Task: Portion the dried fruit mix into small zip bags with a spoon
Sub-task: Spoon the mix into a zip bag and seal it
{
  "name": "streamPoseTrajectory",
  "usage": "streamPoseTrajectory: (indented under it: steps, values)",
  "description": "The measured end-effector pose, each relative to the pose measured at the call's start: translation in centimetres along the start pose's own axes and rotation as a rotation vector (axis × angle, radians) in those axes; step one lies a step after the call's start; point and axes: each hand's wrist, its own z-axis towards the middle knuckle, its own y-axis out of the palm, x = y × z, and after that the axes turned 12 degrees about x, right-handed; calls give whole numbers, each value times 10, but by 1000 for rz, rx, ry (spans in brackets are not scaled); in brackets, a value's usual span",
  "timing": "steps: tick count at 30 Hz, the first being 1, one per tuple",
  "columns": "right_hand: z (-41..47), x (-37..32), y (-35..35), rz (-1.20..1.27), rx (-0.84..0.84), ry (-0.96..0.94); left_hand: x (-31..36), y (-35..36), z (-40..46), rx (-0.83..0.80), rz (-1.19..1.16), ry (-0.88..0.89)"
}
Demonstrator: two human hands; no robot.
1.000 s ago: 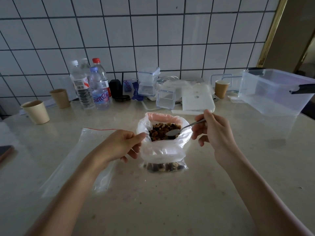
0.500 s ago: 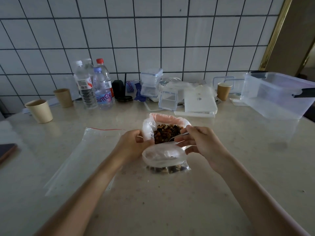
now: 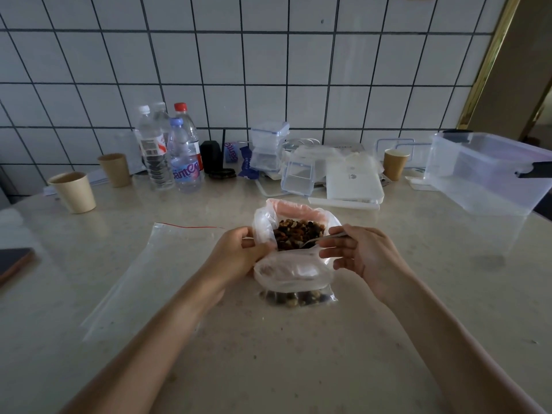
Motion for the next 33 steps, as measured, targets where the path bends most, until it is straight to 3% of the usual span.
streamPoseTrajectory:
  steps: [7,12,16,20,25,33]
  values:
    - [-2,-5,-1,89,52,-34,2,-3,1,2,-3,0]
    - [-7,-14,-1,137,52,-135,11,-11,-1,65,348,49]
    - [-14,-23,-4,167,40,-194,22,-22,-8,-115,475,-26]
    - [-19,-29,-6,152,38,-214,32,-26,-18,-238,397,16]
    - [-22,-30,-7,-37,21,-286,31,-20,-23,-253,299,74]
    - [-33,-24,1,-299,-36,-791,33,-16,-22,-357,7,-19]
